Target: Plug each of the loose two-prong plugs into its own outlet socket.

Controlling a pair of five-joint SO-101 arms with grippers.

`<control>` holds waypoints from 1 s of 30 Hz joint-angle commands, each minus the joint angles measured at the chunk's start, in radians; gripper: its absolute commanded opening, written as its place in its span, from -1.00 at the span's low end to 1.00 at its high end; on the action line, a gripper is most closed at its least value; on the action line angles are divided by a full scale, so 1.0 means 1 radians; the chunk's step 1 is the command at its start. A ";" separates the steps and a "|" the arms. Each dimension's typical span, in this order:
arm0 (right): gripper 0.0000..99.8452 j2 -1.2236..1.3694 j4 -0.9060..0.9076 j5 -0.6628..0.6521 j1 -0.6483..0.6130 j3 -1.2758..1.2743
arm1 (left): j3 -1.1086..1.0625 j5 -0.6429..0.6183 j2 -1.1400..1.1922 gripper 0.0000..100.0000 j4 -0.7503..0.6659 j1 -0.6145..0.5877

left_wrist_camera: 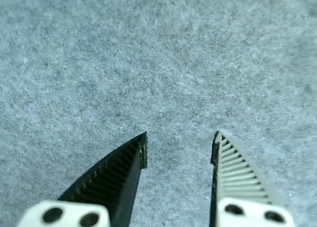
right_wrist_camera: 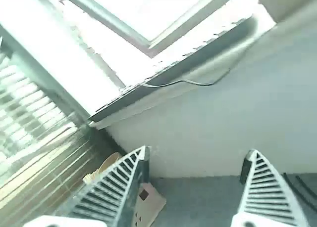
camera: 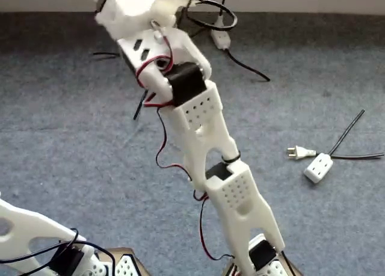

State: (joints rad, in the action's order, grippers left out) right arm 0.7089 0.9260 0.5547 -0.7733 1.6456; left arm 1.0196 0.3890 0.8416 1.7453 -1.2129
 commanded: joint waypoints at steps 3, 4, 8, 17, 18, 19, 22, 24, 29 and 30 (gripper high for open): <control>-0.42 -0.196 0.143 -0.106 -0.010 0.097 | 0.002 0.006 -0.025 -0.55 0.015 0.077; -0.42 -0.220 0.180 -0.106 0.019 0.097 | 0.002 0.002 -0.028 -0.55 0.015 0.090; -0.42 -0.321 0.295 -0.104 0.171 0.097 | -0.065 0.000 -0.094 -0.55 0.017 0.128; -0.42 -0.552 0.634 -0.176 0.605 0.097 | -0.587 -0.026 -0.529 -0.55 0.015 0.312; -0.42 -0.572 0.677 -0.221 0.657 0.097 | -0.656 -0.041 -0.595 -0.55 0.014 0.343; -0.42 -0.581 0.714 -0.261 0.702 0.097 | -0.710 -0.052 -0.653 -0.55 0.012 0.371; -0.42 -0.584 0.819 -0.373 0.843 0.097 | -0.858 -0.084 -0.834 -0.55 0.011 0.452; -0.42 -0.582 0.839 -0.420 0.949 0.090 | -0.944 -0.118 -0.947 -0.55 0.009 0.506; -0.50 -0.588 0.837 -0.522 1.199 -0.113 | -1.124 -0.201 -1.162 -0.55 0.008 0.671; -0.50 -0.588 0.837 -0.562 1.222 -0.177 | -1.156 -0.224 -1.193 -0.55 0.008 0.711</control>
State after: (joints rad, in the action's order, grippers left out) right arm 0.1442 1.7254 0.0760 0.3514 1.5934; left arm -0.0315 0.2279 -0.1834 1.7515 -0.6452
